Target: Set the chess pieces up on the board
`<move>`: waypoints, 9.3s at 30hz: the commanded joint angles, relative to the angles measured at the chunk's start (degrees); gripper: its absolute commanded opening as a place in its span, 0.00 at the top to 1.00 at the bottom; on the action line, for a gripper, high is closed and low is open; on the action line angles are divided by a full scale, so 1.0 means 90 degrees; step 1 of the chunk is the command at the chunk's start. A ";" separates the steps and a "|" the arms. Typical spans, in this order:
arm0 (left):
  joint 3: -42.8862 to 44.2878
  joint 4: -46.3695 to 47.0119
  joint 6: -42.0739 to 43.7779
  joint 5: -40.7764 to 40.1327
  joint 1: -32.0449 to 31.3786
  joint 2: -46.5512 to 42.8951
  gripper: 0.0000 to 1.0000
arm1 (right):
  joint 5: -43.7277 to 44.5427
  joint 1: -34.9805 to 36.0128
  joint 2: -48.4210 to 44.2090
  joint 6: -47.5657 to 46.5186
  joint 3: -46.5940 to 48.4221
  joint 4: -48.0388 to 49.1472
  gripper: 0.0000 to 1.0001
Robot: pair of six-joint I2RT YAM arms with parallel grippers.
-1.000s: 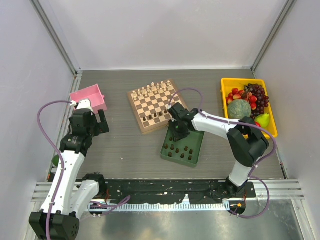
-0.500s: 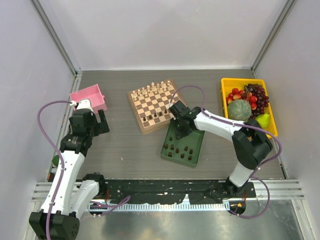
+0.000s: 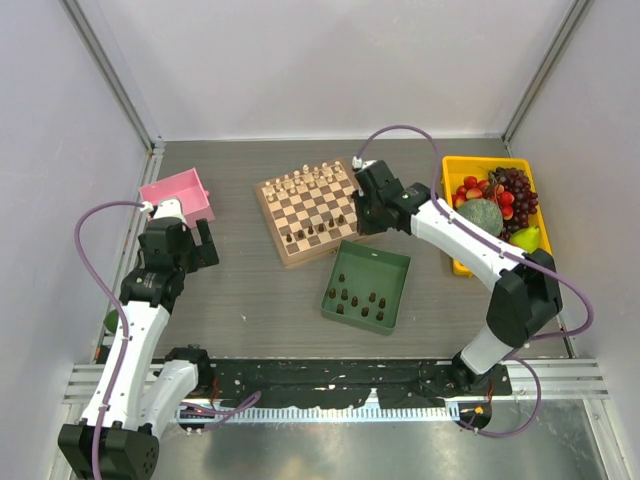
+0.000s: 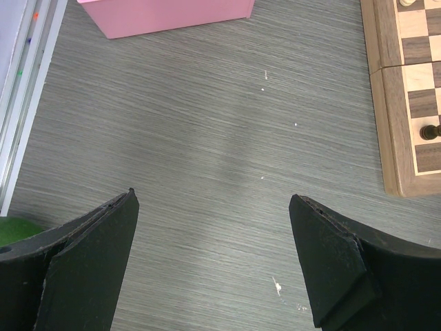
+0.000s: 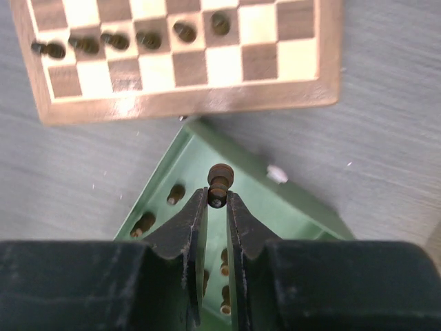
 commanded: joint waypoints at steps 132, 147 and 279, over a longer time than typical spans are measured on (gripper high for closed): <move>0.0172 0.0082 0.0058 0.0169 0.0043 0.0102 0.01 | -0.0530 0.0726 0.1368 0.0581 -0.0635 0.0996 0.79; 0.0182 0.0072 0.0068 0.0169 0.0043 0.0112 0.01 | -0.0120 0.0376 0.0159 0.0268 -0.0001 0.0225 0.82; 0.0182 0.0033 0.0058 0.0237 0.0043 0.0151 0.01 | -0.1193 -0.1120 -0.0954 -0.0024 -0.2422 0.1367 0.60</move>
